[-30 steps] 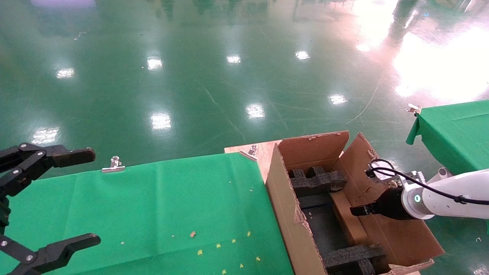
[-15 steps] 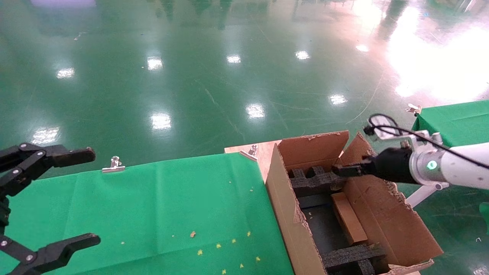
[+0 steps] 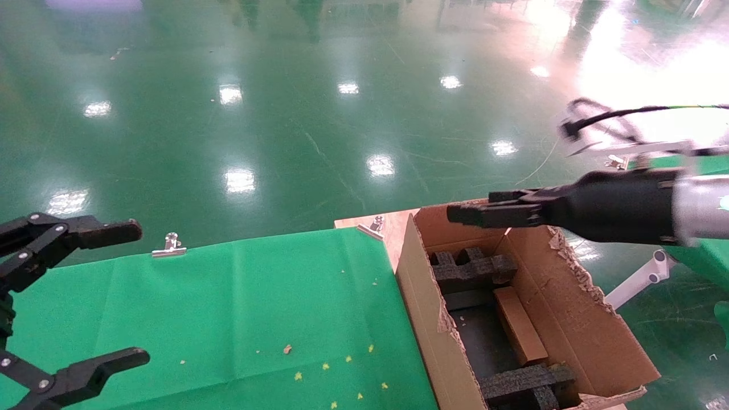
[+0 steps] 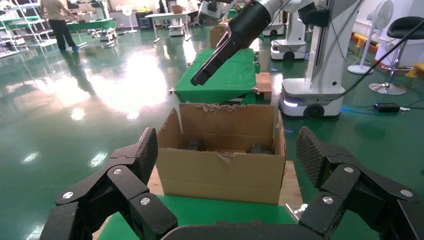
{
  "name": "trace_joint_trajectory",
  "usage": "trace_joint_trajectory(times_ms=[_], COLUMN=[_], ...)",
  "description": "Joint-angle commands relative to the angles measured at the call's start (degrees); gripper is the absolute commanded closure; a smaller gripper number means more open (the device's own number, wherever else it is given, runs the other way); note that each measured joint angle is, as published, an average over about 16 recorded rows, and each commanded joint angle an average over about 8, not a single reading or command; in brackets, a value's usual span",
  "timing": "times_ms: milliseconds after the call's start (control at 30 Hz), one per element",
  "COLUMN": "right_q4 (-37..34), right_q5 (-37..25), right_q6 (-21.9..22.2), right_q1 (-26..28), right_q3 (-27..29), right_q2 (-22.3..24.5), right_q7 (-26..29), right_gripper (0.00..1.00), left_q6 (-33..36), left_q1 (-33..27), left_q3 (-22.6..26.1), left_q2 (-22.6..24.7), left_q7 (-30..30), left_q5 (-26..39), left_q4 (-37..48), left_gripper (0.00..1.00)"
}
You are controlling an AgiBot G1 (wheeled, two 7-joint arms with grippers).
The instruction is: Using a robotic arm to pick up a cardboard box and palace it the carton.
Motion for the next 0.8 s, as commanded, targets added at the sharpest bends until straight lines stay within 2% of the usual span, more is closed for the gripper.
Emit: trace_joint_trajectory(times_ms=[33, 133, 467, 600, 800], right_q4=[0.1, 0.1, -0.2, -0.4, -0.8], right_q5=[4.5, 6.5, 3.3, 3.7, 4.1], right_q6=[-2.8, -4.0, -2.6, -4.0, -7.2], right_q1=[0.4, 0.6, -0.6, -3.0, -8.6], right_q3=[1.5, 2.0, 2.1, 5.4, 13.1], right_q2=[1.6, 2.4, 0.8, -0.1, -2.3], right_q7=[-3.3, -4.0, -2.8, -4.7, -9.1], right_gripper=[0.0, 0.0, 0.0, 0.0, 0.0], left_q6=[0.0, 0.0, 0.0, 0.0, 0.0], left_q1=[0.0, 0.0, 0.0, 0.0, 0.0], left_q3=[0.0, 0.0, 0.0, 0.0, 0.0], left_q2=[0.0, 0.0, 0.0, 0.0, 0.0], left_q7=[0.0, 0.0, 0.0, 0.0, 0.0], left_q5=[0.0, 0.0, 0.0, 0.0, 0.0], left_q4=[0.0, 0.0, 0.0, 0.0, 0.0], left_gripper=[0.0, 0.0, 0.0, 0.0, 0.0])
